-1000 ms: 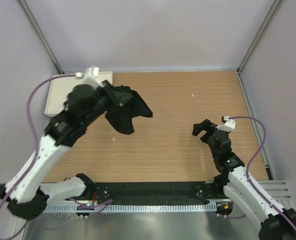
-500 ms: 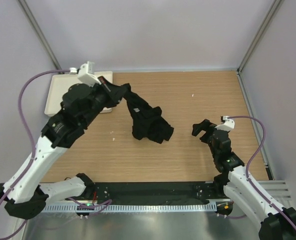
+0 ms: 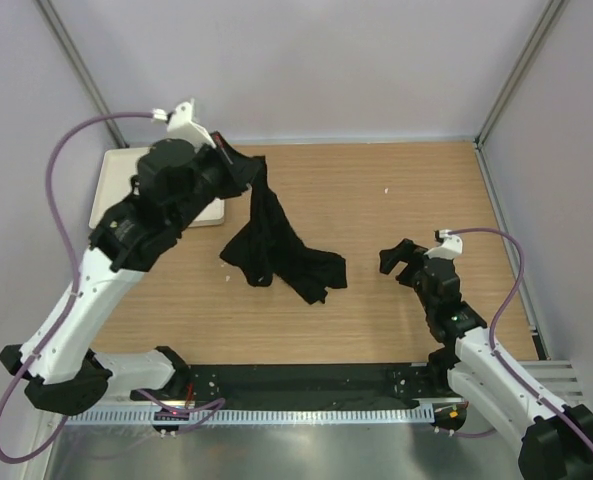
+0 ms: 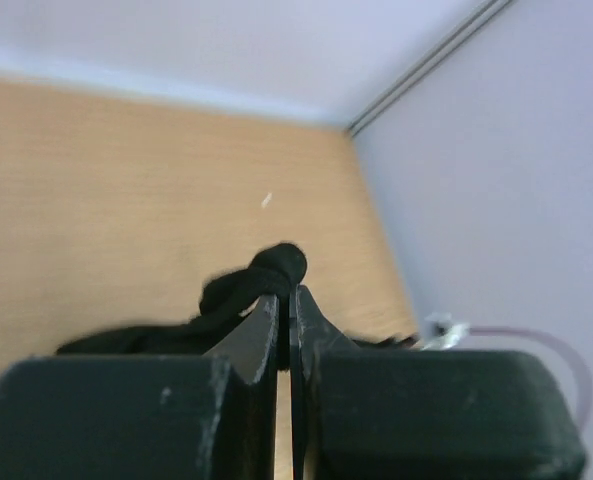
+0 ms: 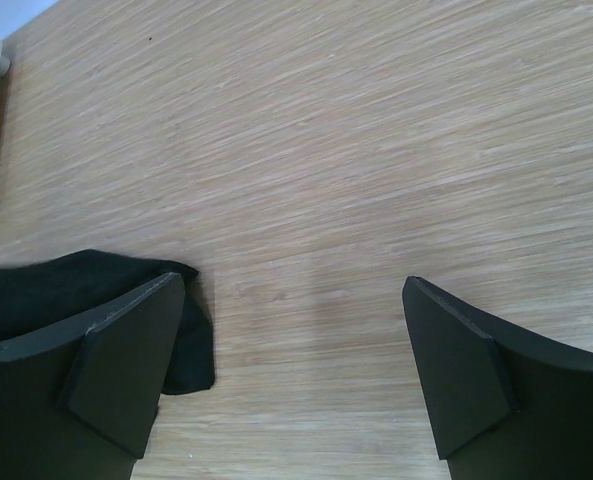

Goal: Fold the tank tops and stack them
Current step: Flatten the tank top out

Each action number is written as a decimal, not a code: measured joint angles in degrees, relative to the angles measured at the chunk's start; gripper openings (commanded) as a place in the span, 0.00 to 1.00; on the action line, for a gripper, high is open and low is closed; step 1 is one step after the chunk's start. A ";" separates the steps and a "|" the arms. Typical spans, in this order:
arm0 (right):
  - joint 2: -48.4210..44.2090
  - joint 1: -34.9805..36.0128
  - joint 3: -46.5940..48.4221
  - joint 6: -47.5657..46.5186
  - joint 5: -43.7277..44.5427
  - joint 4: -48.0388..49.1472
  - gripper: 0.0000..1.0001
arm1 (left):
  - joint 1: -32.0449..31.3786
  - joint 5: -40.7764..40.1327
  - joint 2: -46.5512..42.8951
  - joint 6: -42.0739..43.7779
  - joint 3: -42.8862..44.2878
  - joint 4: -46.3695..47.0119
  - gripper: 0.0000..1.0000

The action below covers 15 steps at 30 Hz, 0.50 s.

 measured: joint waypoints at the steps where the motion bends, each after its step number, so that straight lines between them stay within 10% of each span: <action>1: 0.09 0.00 0.00 -0.07 -0.13 -0.02 0.97 | 0.00 0.81 0.44 0.42 4.35 -1.25 0.00; 7: 0.09 0.00 0.00 -0.09 -0.35 0.00 0.97 | 0.00 4.74 1.31 1.68 23.78 1.64 0.00; 15: 0.09 0.00 0.00 -0.11 -0.39 0.00 0.97 | 0.02 7.56 0.74 -1.07 26.71 7.65 0.00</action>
